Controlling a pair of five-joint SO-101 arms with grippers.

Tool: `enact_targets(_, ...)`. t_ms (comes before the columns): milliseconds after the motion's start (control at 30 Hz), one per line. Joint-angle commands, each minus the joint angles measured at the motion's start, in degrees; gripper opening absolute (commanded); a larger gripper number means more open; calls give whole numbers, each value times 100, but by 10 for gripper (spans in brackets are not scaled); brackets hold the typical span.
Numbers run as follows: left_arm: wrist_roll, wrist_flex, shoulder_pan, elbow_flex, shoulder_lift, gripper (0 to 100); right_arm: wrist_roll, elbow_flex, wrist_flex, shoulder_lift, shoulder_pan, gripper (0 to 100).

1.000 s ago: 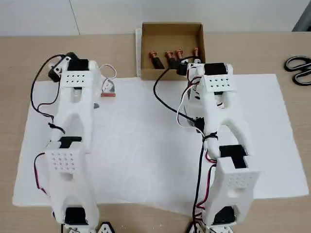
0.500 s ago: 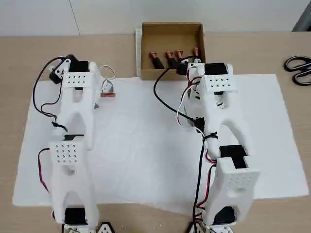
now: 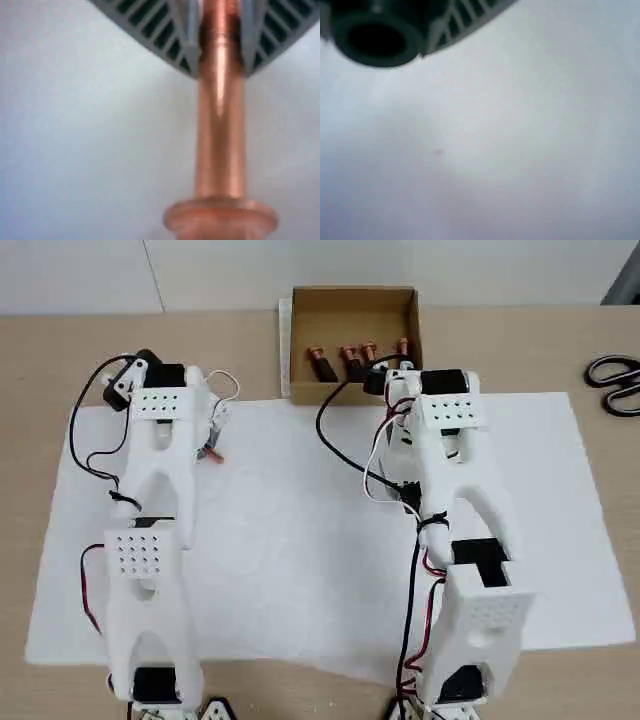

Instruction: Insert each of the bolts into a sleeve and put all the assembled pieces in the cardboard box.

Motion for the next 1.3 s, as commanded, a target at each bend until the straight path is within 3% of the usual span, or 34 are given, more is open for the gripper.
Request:
enact_targets(0,35,158,-9,-189,-70,5,18,-281,-4,-48,48,6)
enact_targets(200,-264,1125,-53,-1473,-70,5,18,-281,-4,-40,48,6)
enact_targets(433,-1319,1169,-53,-2897,-70,5,18,-281,-4,-40,57,6)
enact_targets(700,-3253,1169,-35,-2932,-70,5,18,-281,-4,-40,57,6)
enact_targets(800,-3508,1169,-53,-2932,-62,5,18,-281,-4,-40,57,6)
enact_targets(933,-3165,1160,-35,-2879,-18,5,18,-281,-13,-40,57,6)
enact_targets(1100,-1169,1152,-9,-2554,-44,5,18,-281,-13,-40,57,6)
enact_targets(1267,-844,1160,-123,-2229,-62,5,18,-281,-13,-40,57,6)
